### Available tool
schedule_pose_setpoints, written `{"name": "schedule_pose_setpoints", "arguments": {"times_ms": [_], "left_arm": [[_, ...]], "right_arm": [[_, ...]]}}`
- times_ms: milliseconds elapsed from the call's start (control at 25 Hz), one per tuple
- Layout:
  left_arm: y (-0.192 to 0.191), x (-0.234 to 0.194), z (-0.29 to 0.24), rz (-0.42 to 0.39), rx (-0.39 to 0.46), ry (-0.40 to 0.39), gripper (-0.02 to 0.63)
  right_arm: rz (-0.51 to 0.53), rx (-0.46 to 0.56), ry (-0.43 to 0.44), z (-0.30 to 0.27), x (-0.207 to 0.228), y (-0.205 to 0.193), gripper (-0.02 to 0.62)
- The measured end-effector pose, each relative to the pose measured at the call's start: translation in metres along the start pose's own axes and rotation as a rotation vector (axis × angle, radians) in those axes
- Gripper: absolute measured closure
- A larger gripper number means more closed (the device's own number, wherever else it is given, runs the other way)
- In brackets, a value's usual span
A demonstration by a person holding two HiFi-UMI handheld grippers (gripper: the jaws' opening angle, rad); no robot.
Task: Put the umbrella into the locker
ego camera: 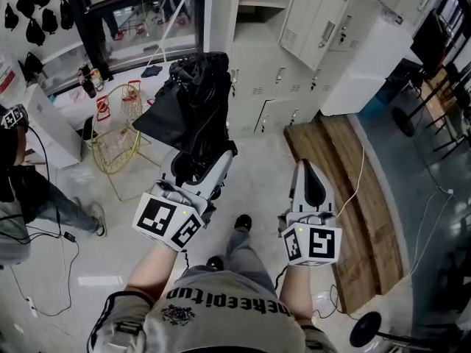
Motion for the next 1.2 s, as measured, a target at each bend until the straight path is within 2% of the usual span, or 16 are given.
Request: {"name": "schedule_pose_setpoints", "arguments": {"times_ms": [200, 800, 1040, 1200], "left_arm": [[-0.005, -0.023, -0.031, -0.004, 0.008, 0.01, 0.347], [-0.014, -0.087, -0.166, -0.034, 0.036, 0.034, 0.347], [-0.023, -0.098, -0.252, -0.048, 0.034, 0.058, 0.347], [-0.031, -0.107, -0.267, -0.05, 0.046, 0.062, 0.347]], "right_arm": [[-0.011, 0.0, 0.001, -0.04, 0.014, -0.009, 0.594], [0.006, 0.047, 0.059, -0.19, 0.075, -0.011, 0.594], [-0.009, 0.052, 0.084, -0.259, 0.136, -0.017, 0.594], [-0.007, 0.059, 0.095, -0.276, 0.144, -0.026, 0.594]]}}
Point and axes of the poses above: the fingertips, and each gripper's own axes: z backward along the fingers, x to its right, y out of its top, the point moved 8 cm from there along z, backward along the fingers, and after that the axes turned 7 degrees about -y, right-handed, at the moved point
